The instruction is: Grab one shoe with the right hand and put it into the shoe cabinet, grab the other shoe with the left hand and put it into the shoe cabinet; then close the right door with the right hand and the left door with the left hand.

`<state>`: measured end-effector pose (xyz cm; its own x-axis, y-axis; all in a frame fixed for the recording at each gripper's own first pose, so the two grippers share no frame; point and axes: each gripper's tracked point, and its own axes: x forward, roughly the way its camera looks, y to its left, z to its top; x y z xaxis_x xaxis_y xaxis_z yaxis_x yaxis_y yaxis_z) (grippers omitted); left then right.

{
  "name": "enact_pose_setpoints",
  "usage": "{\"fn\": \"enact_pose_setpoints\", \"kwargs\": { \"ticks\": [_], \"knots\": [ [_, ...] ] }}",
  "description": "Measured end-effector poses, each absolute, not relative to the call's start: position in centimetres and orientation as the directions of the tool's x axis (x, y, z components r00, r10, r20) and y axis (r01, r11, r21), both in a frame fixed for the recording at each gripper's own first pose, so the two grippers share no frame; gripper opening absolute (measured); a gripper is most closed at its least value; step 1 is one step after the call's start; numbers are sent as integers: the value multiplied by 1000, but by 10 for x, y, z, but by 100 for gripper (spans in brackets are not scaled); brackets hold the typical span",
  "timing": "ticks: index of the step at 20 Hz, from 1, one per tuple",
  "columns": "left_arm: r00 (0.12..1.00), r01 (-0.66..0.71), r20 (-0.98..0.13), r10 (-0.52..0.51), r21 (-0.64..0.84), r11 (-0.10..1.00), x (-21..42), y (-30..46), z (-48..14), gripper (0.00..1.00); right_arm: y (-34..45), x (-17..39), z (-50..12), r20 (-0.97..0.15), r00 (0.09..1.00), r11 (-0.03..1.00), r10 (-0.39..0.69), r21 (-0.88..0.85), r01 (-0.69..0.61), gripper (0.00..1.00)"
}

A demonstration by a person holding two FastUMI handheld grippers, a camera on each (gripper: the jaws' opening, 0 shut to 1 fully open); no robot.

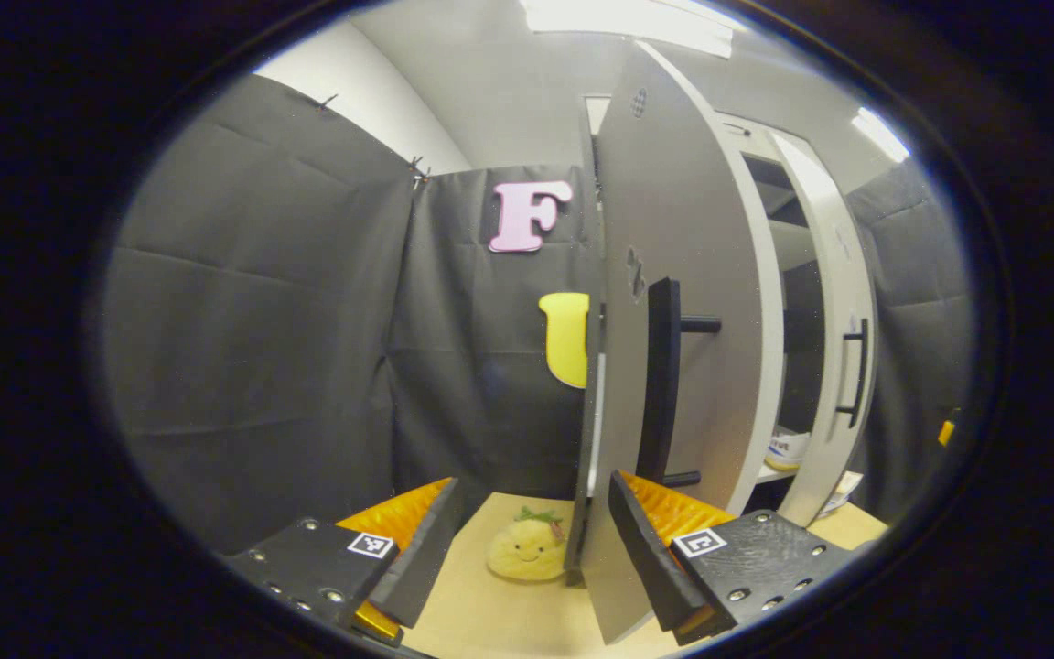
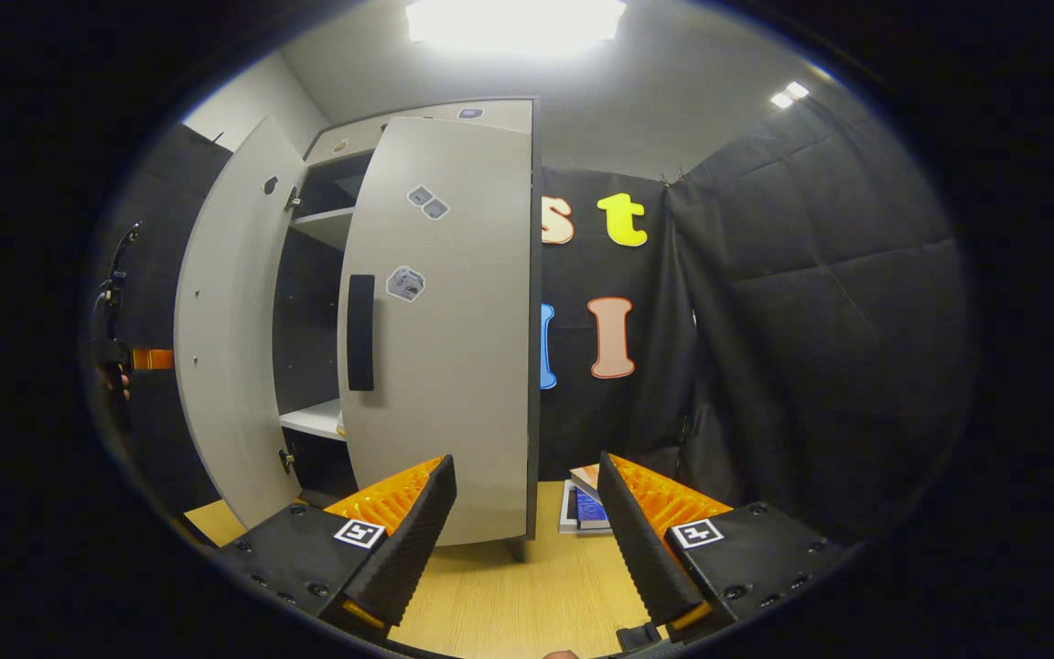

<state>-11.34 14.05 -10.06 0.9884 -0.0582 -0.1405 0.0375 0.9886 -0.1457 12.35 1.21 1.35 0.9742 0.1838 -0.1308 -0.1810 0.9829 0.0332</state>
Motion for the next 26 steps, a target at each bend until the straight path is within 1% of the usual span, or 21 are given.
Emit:
{"fn": "enact_pose_setpoints", "kwargs": {
  "ticks": [1, 7, 8, 11, 13, 14, 15, 16, 17, 23, 26],
  "knots": [
    [988, 53, -135, -74, -150, 987, -112, 131, -98, 99, 11, 122, 13, -133, 974, 983, 182, 31, -180, 96],
    [984, 117, -111, -141, -202, 972, -100, 77, -95, 100, -5, 119, 15, -131, 979, 987, 158, 19, -157, 98],
    [982, 130, -110, -156, -213, 968, -96, 65, -93, 100, -7, 119, 15, -133, 979, 988, 153, 19, -152, 96],
    [971, 187, -101, -215, -233, 954, -82, 26, -90, 100, -13, 122, 11, -143, 979, 990, 143, 23, -141, 98],
    [964, 219, -104, -247, -225, 949, -74, 3, -95, 100, -14, 122, 9, -148, 979, 990, 139, 22, -137, 98],
    [963, 219, -111, -247, -213, 952, -68, -7, -97, 100, -14, 123, 9, -147, 979, 990, 139, 21, -137, 96],
    [964, 219, -108, -244, -205, 954, -64, -14, -97, 100, -14, 124, 9, -145, 980, 990, 139, 19, -138, 98],
    [964, 217, -107, -242, -203, 955, -62, -18, -96, 89, -14, 125, 9, -143, 980, 990, 139, 15, -138, 98],
    [965, 217, -105, -242, -205, 954, -62, -20, -96, 99, -14, 124, 8, -143, 980, 990, 139, 12, -139, 97],
    [960, 226, -114, -256, -228, 947, -66, -22, -99, 100, 0, 125, 7, -151, 973, 984, 176, 22, -175, 96],
    [959, 237, -113, -262, -193, 952, -84, -17, -94, 100, 12, 123, 14, -141, 968, 979, 206, 37, -203, 98]
  ]
}}
